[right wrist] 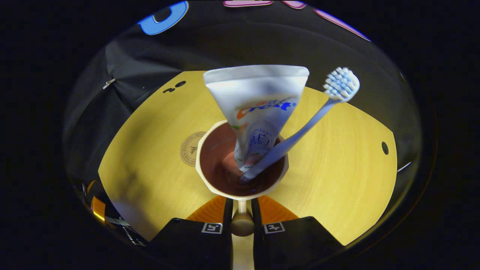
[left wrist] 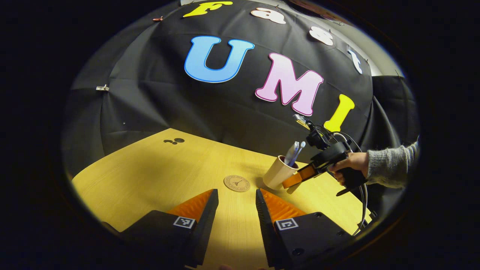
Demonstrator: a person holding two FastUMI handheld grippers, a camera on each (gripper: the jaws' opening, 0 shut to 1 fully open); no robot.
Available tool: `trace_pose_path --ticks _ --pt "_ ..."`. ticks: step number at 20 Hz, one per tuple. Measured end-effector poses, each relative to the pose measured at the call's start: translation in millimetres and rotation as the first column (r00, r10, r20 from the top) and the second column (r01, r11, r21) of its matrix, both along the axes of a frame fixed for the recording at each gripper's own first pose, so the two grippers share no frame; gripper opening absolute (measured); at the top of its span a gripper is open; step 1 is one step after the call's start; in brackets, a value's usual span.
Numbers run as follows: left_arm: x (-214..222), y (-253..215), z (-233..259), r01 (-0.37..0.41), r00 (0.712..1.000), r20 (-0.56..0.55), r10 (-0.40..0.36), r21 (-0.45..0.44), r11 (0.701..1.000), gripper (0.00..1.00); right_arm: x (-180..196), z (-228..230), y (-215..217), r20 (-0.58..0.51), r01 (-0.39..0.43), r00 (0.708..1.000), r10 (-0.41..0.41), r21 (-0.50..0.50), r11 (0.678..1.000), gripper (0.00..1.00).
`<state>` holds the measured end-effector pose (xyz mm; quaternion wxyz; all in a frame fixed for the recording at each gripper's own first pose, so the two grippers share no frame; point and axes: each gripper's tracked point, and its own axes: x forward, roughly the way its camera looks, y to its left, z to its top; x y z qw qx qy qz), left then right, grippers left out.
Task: Put the toothbrush and toothpaste on the desktop into the cup, then pick up the cup and place it on the coaster on the desktop.
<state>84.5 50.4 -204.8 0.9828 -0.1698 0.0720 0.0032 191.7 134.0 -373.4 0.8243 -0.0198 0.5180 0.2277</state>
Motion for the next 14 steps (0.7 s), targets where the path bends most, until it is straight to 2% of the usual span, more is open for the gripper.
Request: trace_pose_path --ticks 5,14 --pt "-19.7 10.7 -8.6 -0.026 1.0 -0.02 0.024 -0.062 0.998 0.63 7.2 -1.4 44.7 -0.006 -0.062 0.998 0.062 0.001 0.998 0.25" --pt "-30.6 18.4 -12.5 -0.032 0.999 -0.032 0.028 -0.122 0.992 0.64 14.0 -12.9 88.1 -0.033 -0.116 0.993 0.115 -0.027 0.993 0.25"
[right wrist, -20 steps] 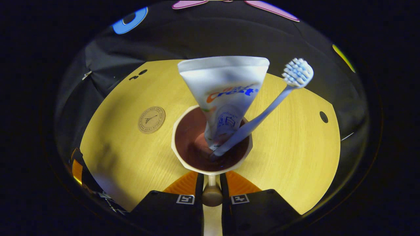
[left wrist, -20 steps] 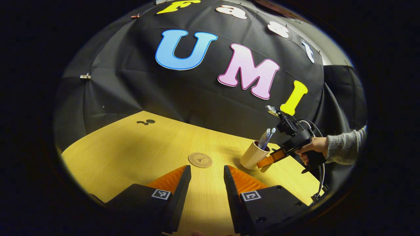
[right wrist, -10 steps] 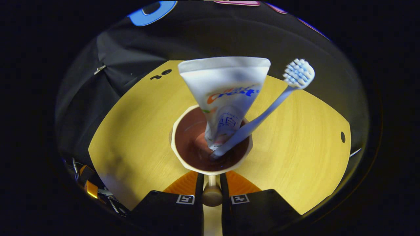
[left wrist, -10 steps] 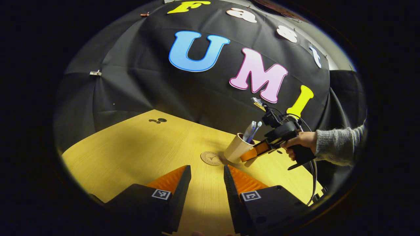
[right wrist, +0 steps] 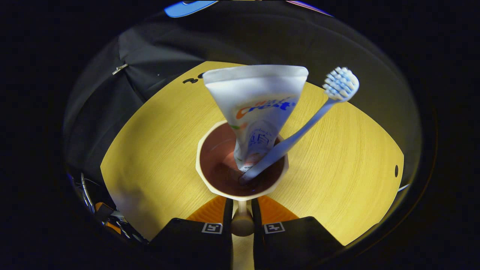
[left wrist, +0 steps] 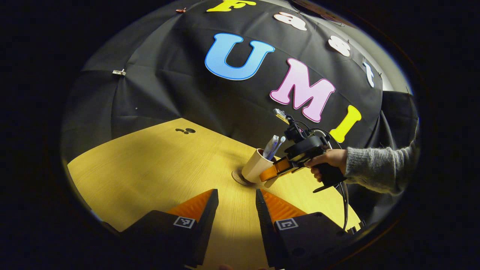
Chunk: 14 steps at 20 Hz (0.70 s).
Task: Put the toothbrush and toothpaste on the desktop into the cup, then pick up the cup and place it on the coaster on the desktop.
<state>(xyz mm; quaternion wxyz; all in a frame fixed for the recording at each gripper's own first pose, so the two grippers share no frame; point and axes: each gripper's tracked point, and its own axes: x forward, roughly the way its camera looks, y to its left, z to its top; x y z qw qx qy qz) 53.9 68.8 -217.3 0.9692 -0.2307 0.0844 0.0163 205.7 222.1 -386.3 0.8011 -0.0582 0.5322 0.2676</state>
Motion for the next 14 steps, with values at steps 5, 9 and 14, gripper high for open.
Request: trace_pose_path --ticks 5,9,14 --pt "3.4 5.8 -1.9 0.001 1.0 -0.004 -0.001 -0.014 1.0 0.63 5.4 -3.4 9.0 -0.008 -0.005 1.0 0.004 -0.017 1.0 0.25" --pt "3.7 13.7 -2.7 -0.001 1.0 -0.006 0.001 -0.02 1.0 0.64 9.0 -11.9 14.5 -0.023 0.001 1.0 -0.002 -0.037 0.999 0.25" --pt "2.9 20.8 -4.6 -0.013 1.0 -0.013 0.012 -0.03 0.999 0.63 8.2 -5.6 9.9 -0.033 0.012 0.999 -0.013 -0.031 0.999 0.31"
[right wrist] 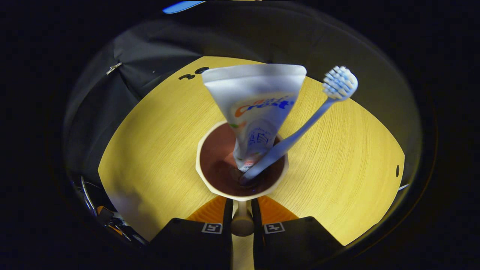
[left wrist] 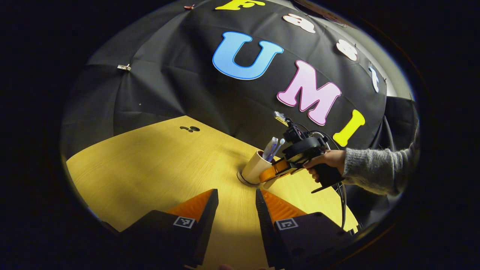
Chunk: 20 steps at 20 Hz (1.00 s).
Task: Put the toothbrush and toothpaste on the desktop into the cup, then pick up the cup and place it on the coaster on the desktop.
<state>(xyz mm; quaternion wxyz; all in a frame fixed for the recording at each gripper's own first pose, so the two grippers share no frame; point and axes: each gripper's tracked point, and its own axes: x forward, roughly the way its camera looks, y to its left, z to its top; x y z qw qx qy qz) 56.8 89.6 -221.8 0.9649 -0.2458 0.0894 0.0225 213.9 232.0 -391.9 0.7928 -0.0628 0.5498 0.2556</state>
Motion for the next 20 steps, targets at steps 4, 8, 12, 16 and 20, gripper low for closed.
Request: trace_pose_path --ticks 4,8,12,16,20 --pt "1.2 1.9 1.7 0.001 1.0 -0.003 -0.001 0.005 1.0 0.63 -1.8 -4.7 0.1 0.011 -0.017 1.0 0.017 -0.012 1.0 0.28" --pt "1.7 1.7 7.1 0.006 1.0 -0.001 -0.006 0.016 1.0 0.63 -5.2 5.1 0.5 0.028 -0.012 1.0 0.012 0.007 1.0 0.27" --pt "1.3 0.3 13.5 0.013 1.0 0.0 -0.013 0.033 0.999 0.63 -2.0 14.4 4.5 0.042 0.023 0.999 -0.025 0.051 0.998 0.33" --pt "0.3 -1.1 25.2 0.023 1.0 0.001 -0.023 0.053 0.998 0.63 3.5 41.3 4.4 0.104 0.068 0.991 -0.08 0.12 0.99 0.43" --pt "-1.3 -5.4 46.4 0.041 0.999 0.01 -0.042 0.083 0.996 0.64 4.7 73.2 -5.9 0.177 0.129 0.97 -0.166 0.202 0.971 0.73"
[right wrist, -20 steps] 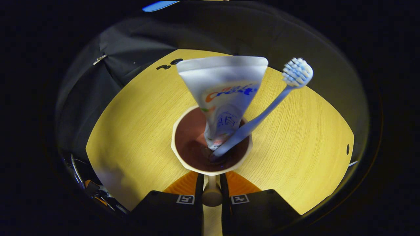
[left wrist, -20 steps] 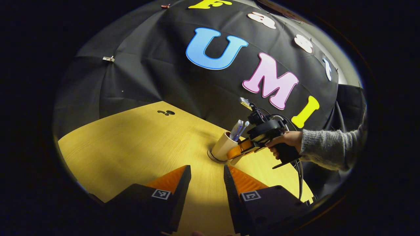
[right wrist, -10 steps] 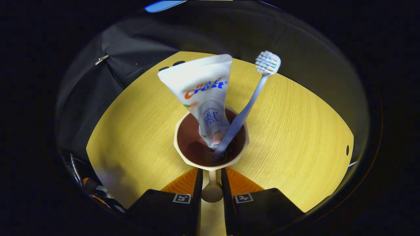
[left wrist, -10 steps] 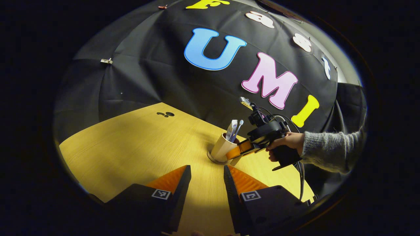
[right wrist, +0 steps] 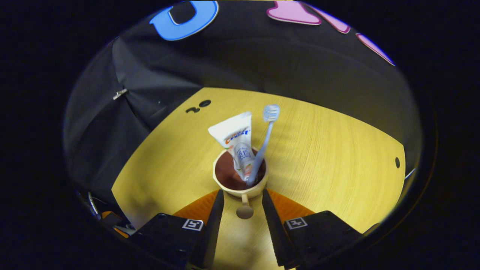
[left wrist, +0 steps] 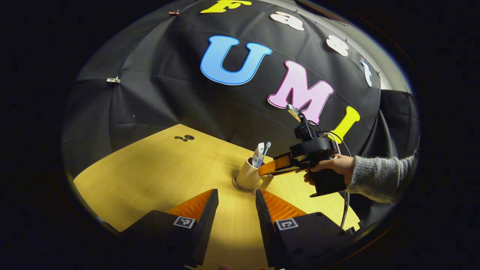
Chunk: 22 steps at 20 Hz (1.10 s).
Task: Put the toothbrush and toothpaste on the desktop into the cup, then pick up the cup and place it on the coaster on the desktop.
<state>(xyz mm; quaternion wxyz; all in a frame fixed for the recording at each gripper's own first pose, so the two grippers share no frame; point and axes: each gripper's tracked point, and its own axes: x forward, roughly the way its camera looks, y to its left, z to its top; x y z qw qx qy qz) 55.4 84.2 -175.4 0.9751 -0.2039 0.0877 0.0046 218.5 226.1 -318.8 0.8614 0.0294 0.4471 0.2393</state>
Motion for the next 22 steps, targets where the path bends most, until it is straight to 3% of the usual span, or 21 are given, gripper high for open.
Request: trace_pose_path --ticks 1,6,7,8,13,19,20,21,22 --pt "-1.1 -1.3 4.4 0.006 1.0 0.001 -0.006 0.011 1.0 0.64 -2.1 9.2 -3.4 0.017 0.013 1.0 -0.013 0.017 1.0 0.64" --pt "-5.5 -1.6 34.0 0.027 1.0 0.013 -0.029 0.096 0.995 0.65 -20.0 59.3 -26.0 0.121 0.04 0.991 -0.051 0.087 0.995 0.66" --pt "-6.5 -2.6 40.5 0.031 0.999 0.018 -0.033 0.11 0.993 0.65 -25.0 71.8 -28.3 0.141 0.041 0.988 -0.056 0.109 0.993 0.59" --pt "-7.2 -3.6 48.5 0.035 0.999 0.022 -0.038 0.12 0.992 0.65 -32.3 85.1 -30.5 0.161 0.036 0.985 -0.057 0.132 0.991 0.71" --pt "-14.7 -16.3 84.9 0.057 0.996 0.055 -0.066 0.153 0.987 0.68 -64.6 142.0 -51.9 0.225 0.067 0.967 -0.115 0.212 0.975 0.9" --pt "-28.8 -34.0 123.0 0.109 0.988 0.086 -0.127 0.188 0.976 0.7 -104.2 206.5 -75.0 0.312 0.117 0.925 -0.216 0.306 0.945 0.98" --pt "-30.8 -34.8 128.8 0.117 0.986 0.09 -0.137 0.201 0.973 0.7 -110.5 218.0 -80.5 0.337 0.119 0.914 -0.225 0.308 0.944 0.9" --pt "-33.1 -35.0 133.5 0.124 0.985 0.095 -0.146 0.213 0.969 0.7 -119.4 227.7 -84.7 0.361 0.121 0.903 -0.234 0.31 0.943 0.98" --pt "-35.1 -34.4 138.7 0.123 0.984 0.102 -0.149 0.224 0.967 0.7 -125.8 236.0 -89.4 0.383 0.124 0.891 -0.243 0.308 0.943 0.98"
